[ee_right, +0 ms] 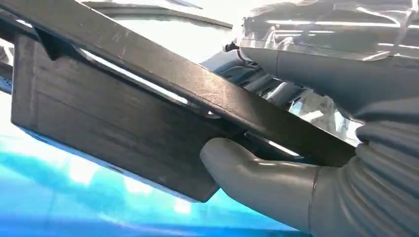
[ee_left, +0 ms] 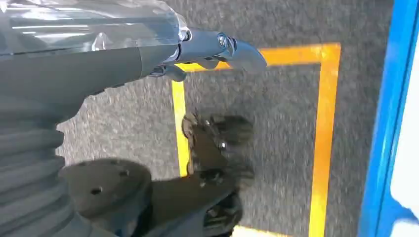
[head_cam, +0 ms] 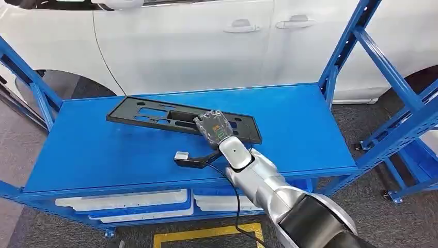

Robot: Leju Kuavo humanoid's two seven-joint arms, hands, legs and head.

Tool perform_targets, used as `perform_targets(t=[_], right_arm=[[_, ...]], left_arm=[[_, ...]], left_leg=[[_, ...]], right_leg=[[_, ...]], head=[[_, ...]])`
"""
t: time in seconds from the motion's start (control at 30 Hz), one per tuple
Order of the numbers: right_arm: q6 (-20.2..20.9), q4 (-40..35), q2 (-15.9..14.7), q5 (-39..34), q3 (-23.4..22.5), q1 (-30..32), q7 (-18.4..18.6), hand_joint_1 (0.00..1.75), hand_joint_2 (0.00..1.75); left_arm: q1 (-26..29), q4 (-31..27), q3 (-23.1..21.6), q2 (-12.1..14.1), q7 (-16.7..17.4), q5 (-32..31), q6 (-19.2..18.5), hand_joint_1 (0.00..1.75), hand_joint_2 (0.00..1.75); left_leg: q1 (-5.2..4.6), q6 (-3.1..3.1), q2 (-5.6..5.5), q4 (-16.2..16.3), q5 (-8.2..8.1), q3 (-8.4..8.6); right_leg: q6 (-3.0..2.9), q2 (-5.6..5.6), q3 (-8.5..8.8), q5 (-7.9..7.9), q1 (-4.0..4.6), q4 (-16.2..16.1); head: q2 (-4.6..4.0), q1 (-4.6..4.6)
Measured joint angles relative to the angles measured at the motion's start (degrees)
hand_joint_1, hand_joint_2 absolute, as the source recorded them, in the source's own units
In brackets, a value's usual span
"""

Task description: Take the parts from the cabinet and place them on the table.

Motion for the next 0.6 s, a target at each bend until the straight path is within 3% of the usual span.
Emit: perform_targets(t=[0.03,0.07,0.1,0.13,0.2,0.23,0.37,0.43,0.47,0.5,0.53,0.57,0.6], right_arm=[[0.0,0.0,0.0,0.0,0.0,0.1,-0.1,1.61,1.75],[0.0,0.0,0.0,0.0,0.0,0.3,-0.2,1.61,1.75],[0.0,0.0,0.0,0.0,-0.1,0.3,-0.2,1.61,1.75],[0.0,0.0,0.0,0.0,-0.1,0.3,-0.2,1.61,1.75],[0.0,0.0,0.0,0.0,-0.2,0.3,-0.2,1.61,1.75],[0.0,0.0,0.0,0.0,-0.2,0.2,-0.2,1.61,1.75],[0.0,0.0,0.0,0.0,-0.3,0.2,-0.2,1.61,1.75],[-0.2,-0.1,0.0,-0.3,-0.4,0.1,-0.4,1.61,1.75],[-0.7,-0.1,0.0,-1.1,-0.6,0.1,-0.7,1.61,1.75],[-1.6,-0.2,0.0,-3.0,-1.0,0.3,-2.1,1.61,1.75],[-3.1,-0.5,0.0,-7.6,-1.9,0.6,-6.0,1.61,1.75],[-4.4,-1.5,-0.1,-14.5,-3.9,1.1,-11.8,1.61,1.75],[-4.2,-3.3,-0.2,-23.3,-6.6,1.4,-18.8,1.61,1.75]], left_arm=[[0.1,0.0,0.0,0.0,0.0,0.0,0.0,0.0,1.75],[0.2,0.0,0.0,0.0,0.0,0.0,0.0,0.0,1.75],[0.2,0.0,0.0,0.0,0.0,0.0,0.0,0.0,1.75],[0.2,0.0,0.0,0.0,0.0,0.0,0.0,0.0,1.75],[0.1,0.0,0.0,0.2,0.0,0.0,0.0,0.0,1.75],[0.1,0.0,0.0,0.2,0.0,0.0,0.0,0.0,1.75],[0.1,0.0,0.0,0.2,0.0,0.0,0.0,0.0,1.75],[0.0,0.0,0.0,0.1,0.0,0.0,0.0,0.0,1.75],[-0.1,0.0,0.0,0.1,0.0,0.0,0.0,0.0,1.75],[0.0,0.0,0.0,0.1,-0.2,0.1,0.0,0.0,1.75],[0.1,0.0,0.0,0.2,-0.9,0.2,0.0,0.0,1.75],[0.2,0.0,0.0,0.2,-1.5,0.2,0.0,0.0,1.75],[0.3,0.0,0.2,0.2,-2.4,0.2,-0.1,0.0,1.75]], left_leg=[[0.02,-0.17,0.0,4.1,-1.43,-2.06],[0.02,-0.3,0.01,6.3,-1.52,-3.28],[0.02,-0.3,0.01,5.0,0.03,-2.96],[0.03,-0.23,0.02,1.4,2.43,-1.34],[0.05,0.08,0.11,-9.3,7.74,3.81],[-0.21,0.44,0.07,-11.4,6.96,5.11],[-0.15,1.89,-0.07,-11.9,7.26,4.85],[0.03,2.64,0.02,-12.2,7.46,5.02],[0.02,2.85,0.06,-12.2,7.44,4.97],[-0.03,2.89,0.07,-12.2,7.42,4.96],[-0.04,2.95,0.07,-12.2,7.39,4.93],[-0.05,2.95,0.06,-12.1,7.39,4.94],[-0.04,2.91,0.04,-12.1,7.36,4.98]], right_leg=[[-0.06,0.0,-0.01,-0.04,0.06,0.0],[-0.1,0.02,0.01,-0.08,0.08,0.1],[-0.06,0.06,0.08,-0.16,0.06,0.1],[0.04,0.13,0.21,-0.26,0.03,0.2],[0.42,0.21,0.58,-0.7,0.0,0.4],[0.74,0.23,0.46,-0.87,0.46,0.7],[1.82,0.33,0.19,-0.8,0.5,0.7],[2.41,0.19,-0.83,-2.79,0.22,3.2],[2.57,0.19,-2.63,-4.94,0.15,7.0],[2.75,0.19,-5.05,-7.25,0.02,12.1],[2.86,0.18,-7.41,-8.94,-0.09,16.9],[2.89,0.18,-8.87,-9.35,-0.16,19.7],[2.85,0.17,-8.87,-8.27,-0.19,19.2]], head=[[0.0,0.0],[0.0,0.0],[0.0,0.0],[0.0,0.0],[0.0,0.0],[0.0,0.0],[0.0,0.0],[0.0,0.0],[0.0,0.0],[0.0,0.0],[0.0,0.0],[0.0,0.02],[0.0,0.0]])
